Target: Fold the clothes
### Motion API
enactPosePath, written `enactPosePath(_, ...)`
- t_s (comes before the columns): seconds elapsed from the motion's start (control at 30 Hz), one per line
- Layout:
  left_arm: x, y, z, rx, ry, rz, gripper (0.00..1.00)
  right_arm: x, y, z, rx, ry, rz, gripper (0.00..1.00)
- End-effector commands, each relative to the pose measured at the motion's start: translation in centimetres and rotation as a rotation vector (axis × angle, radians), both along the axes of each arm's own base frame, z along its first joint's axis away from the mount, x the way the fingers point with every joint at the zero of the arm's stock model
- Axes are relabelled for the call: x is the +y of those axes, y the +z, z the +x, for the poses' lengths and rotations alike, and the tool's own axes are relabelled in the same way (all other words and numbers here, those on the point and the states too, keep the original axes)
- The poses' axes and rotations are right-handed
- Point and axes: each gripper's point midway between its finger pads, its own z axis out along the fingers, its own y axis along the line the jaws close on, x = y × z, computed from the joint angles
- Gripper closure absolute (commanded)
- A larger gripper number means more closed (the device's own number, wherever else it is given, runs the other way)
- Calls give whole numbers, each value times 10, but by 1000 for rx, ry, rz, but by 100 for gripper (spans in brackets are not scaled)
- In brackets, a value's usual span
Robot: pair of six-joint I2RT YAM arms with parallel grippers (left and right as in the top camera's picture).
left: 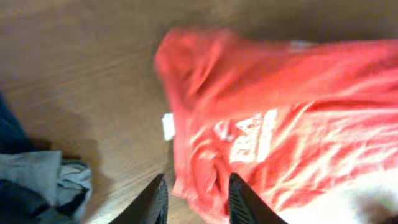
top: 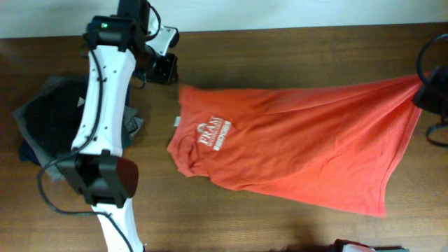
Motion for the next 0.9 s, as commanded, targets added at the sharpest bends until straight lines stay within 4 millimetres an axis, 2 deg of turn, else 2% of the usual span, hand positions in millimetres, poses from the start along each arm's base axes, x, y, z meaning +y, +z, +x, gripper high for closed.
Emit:
enactPosePath(0.0, -5, -10, -2, 41, -9, -23, 54, -4, 0, 7, -2, 7, -13, 96)
enactPosePath(0.13, -12, -11, -5, 58, -23, -56, 47, -5, -1, 12, 2, 12, -20, 96)
enactPosePath(0.3, -47, -16, -18, 92, -94, -111, 45, -5, -1, 12, 4, 13, -21, 96)
enactPosePath(0.33, -65, -24, -26, 114, -135, -113, 46, -5, -1, 12, 4, 13, -22, 96)
enactPosePath(0.47, -109, -50, -46, 140, -279, -93, 47, -5, -1, 12, 4, 13, -22, 96)
enactPosePath(0.57, -133, -74, -59, 148, -345, -50, 56, -6, -2, 12, 5, 10, -24, 96)
enactPosePath(0.67, -139, -98, -59, 108, -374, 50, 56, -6, -2, 12, 5, 11, -23, 96)
enactPosePath(0.77, -139, -117, -49, 53, -375, 113, 46, -6, -2, 12, 6, 11, -24, 96)
enactPosePath(0.87, -127, -130, -28, -16, -330, 174, 44, -6, -2, 12, 5, 11, -23, 95)
